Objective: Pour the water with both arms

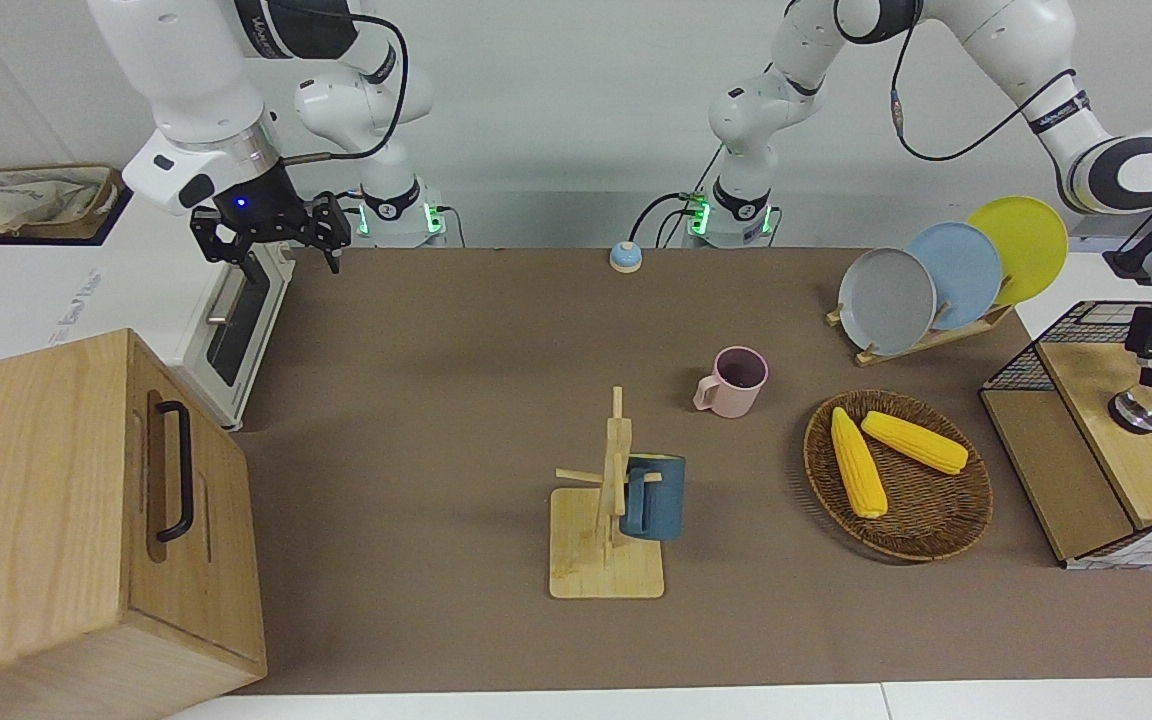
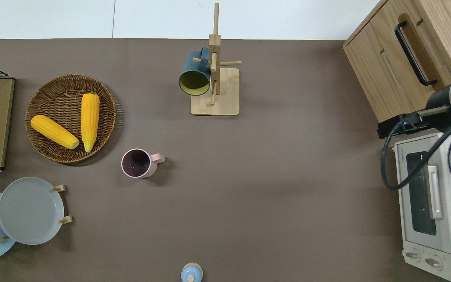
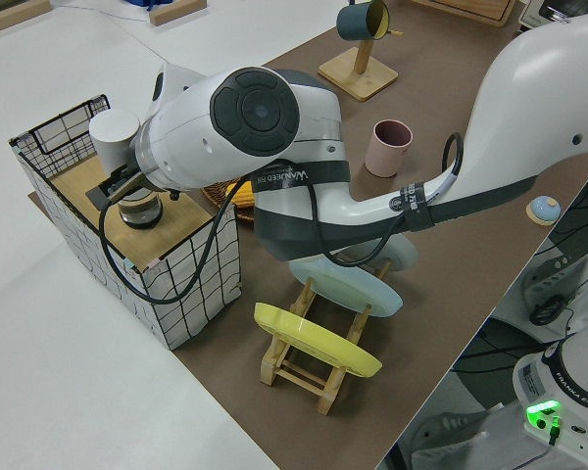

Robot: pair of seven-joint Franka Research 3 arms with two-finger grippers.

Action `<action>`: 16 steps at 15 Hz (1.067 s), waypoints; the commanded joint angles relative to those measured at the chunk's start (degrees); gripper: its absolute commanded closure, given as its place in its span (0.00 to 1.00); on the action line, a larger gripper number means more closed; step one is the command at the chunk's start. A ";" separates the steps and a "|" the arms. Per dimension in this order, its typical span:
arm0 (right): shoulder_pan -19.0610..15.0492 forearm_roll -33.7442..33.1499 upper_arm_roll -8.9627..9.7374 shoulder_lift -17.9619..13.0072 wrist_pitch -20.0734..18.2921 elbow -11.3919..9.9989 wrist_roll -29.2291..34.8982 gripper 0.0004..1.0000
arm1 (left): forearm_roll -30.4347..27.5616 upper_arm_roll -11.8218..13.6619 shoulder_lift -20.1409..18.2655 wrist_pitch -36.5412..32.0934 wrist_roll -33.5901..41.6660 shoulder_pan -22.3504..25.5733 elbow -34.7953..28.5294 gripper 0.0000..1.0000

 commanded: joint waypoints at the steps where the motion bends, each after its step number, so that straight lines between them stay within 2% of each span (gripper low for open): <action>1: -0.04 -0.13 0.16 -0.90 -0.16 -0.74 -0.28 0.02 | -0.34 0.26 0.26 0.27 -1.45 -0.14 1.00 0.00; 3: 0.04 -0.13 0.16 -0.99 -0.16 -0.74 -0.28 0.02 | 2.28 0.53 -0.36 -2.44 -3.74 0.39 1.00 0.00; 7: -0.04 -0.13 0.16 -0.99 -0.16 -0.74 -0.28 0.02 | 14.23 2.45 -2.46 -11.49 -11.98 0.57 2.32 0.00; 10: 0.04 -0.13 0.16 -0.90 -0.16 -0.74 -0.28 0.02 | 20.39 2.55 -3.79 -19.31 -16.84 0.57 4.25 0.00; 16: 0.04 -0.13 0.16 -0.90 -0.16 -0.74 -0.28 0.02 | 28.57 2.64 -5.02 -36.19 -24.66 -0.22 12.06 0.00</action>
